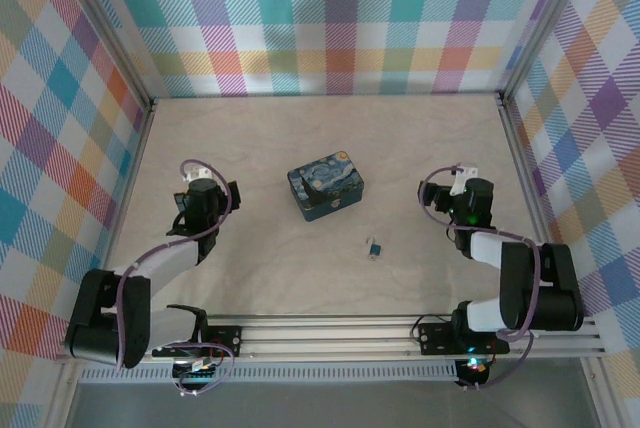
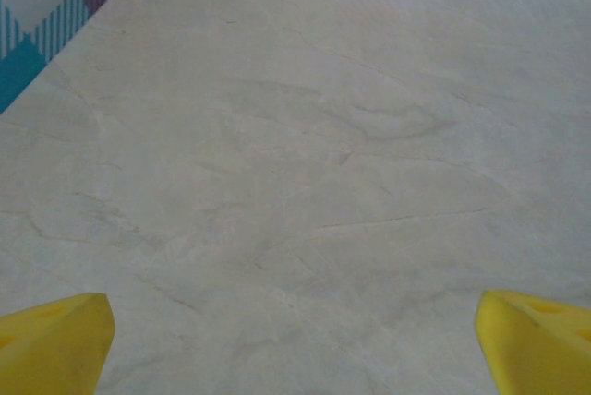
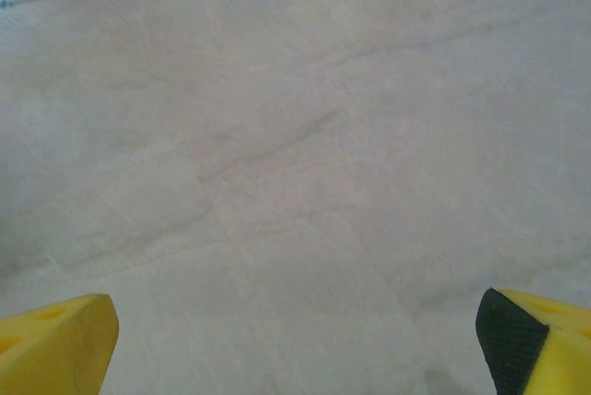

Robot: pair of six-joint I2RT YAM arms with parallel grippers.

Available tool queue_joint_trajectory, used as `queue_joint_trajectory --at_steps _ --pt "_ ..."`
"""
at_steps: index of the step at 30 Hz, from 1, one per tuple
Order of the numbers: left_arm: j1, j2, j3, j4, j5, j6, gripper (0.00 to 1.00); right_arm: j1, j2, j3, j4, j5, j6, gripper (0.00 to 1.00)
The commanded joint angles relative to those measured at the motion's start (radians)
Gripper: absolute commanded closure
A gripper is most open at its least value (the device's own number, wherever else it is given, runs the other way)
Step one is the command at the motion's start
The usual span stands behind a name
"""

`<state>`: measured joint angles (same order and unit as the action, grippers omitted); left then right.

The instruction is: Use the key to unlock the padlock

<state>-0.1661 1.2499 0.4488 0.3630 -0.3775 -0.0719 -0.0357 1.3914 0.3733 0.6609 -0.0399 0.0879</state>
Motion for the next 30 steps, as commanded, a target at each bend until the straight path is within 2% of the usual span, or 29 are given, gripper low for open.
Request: queue_joint_trajectory --at_steps 1,6,9,14,21,25,30 --pt "0.018 0.041 -0.013 0.138 0.053 0.033 0.0 -0.012 0.047 -0.035 0.221 -0.044 -0.032 0.0" --pt "0.023 0.101 -0.023 0.217 0.093 0.046 0.0 -0.019 0.147 -0.047 0.339 -0.048 -0.017 0.0" --pt "0.024 0.125 -0.031 0.255 0.098 0.065 0.0 -0.018 0.144 0.012 0.219 -0.064 -0.032 0.0" --pt "0.038 0.161 -0.052 0.356 0.136 0.103 0.0 -0.016 0.142 0.011 0.218 -0.063 -0.033 0.0" --pt "0.053 0.318 -0.084 0.561 0.164 0.106 0.0 -0.014 0.141 0.01 0.22 -0.061 -0.036 0.0" --pt "0.066 0.315 -0.037 0.462 0.199 0.102 0.0 -0.012 0.141 0.011 0.217 -0.055 -0.038 0.0" --pt "0.085 0.316 -0.032 0.452 0.229 0.092 0.0 -0.006 0.141 0.013 0.212 -0.048 -0.04 0.0"
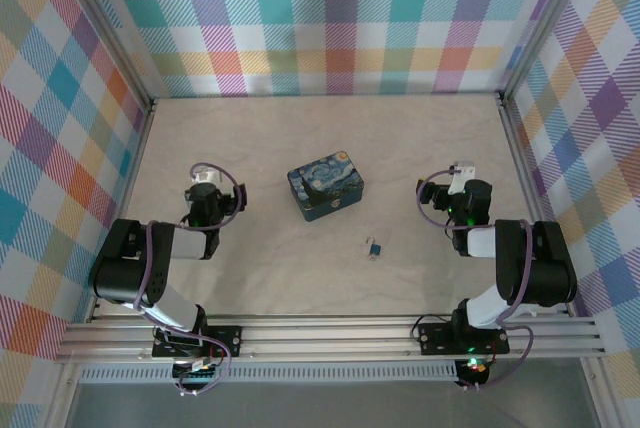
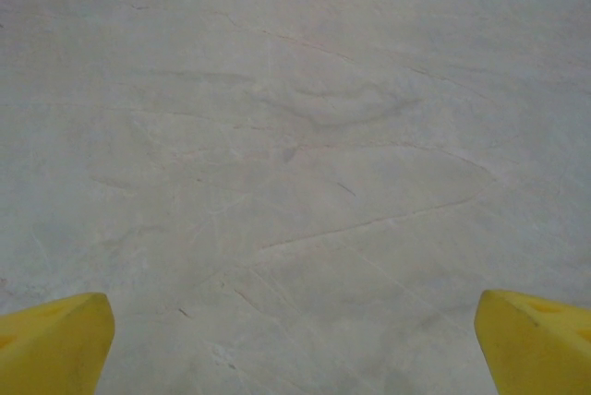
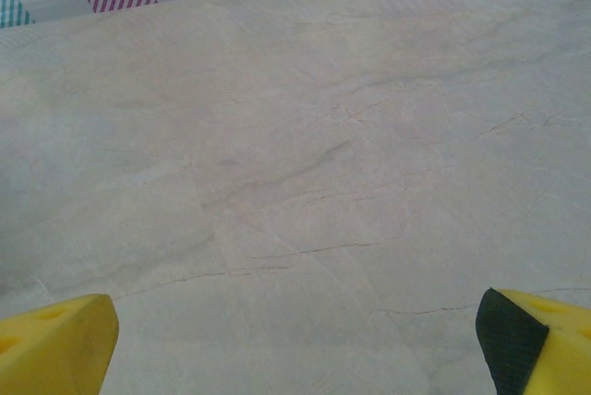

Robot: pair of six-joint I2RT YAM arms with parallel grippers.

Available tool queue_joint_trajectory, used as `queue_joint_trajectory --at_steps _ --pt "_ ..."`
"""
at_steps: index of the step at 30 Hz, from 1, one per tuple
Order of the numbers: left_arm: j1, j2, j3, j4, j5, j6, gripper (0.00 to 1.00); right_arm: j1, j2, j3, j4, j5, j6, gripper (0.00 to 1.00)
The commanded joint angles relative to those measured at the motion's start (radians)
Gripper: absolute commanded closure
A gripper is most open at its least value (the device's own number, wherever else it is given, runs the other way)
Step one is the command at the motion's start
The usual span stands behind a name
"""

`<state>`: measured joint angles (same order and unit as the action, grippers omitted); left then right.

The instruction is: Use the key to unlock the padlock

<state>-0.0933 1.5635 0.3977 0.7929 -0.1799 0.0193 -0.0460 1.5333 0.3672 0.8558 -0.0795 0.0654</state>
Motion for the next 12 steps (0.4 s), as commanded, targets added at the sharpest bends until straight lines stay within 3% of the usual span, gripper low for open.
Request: queue_joint_trajectory --at_steps 1,12 --pt "0.012 0.002 0.021 0.022 0.031 0.002 0.0 0.005 -0.001 0.02 0.016 -0.006 -0.018 0.0" --pt "0.011 0.002 0.02 0.02 0.031 0.002 0.0 0.047 0.002 0.042 -0.023 0.06 -0.053 0.0"
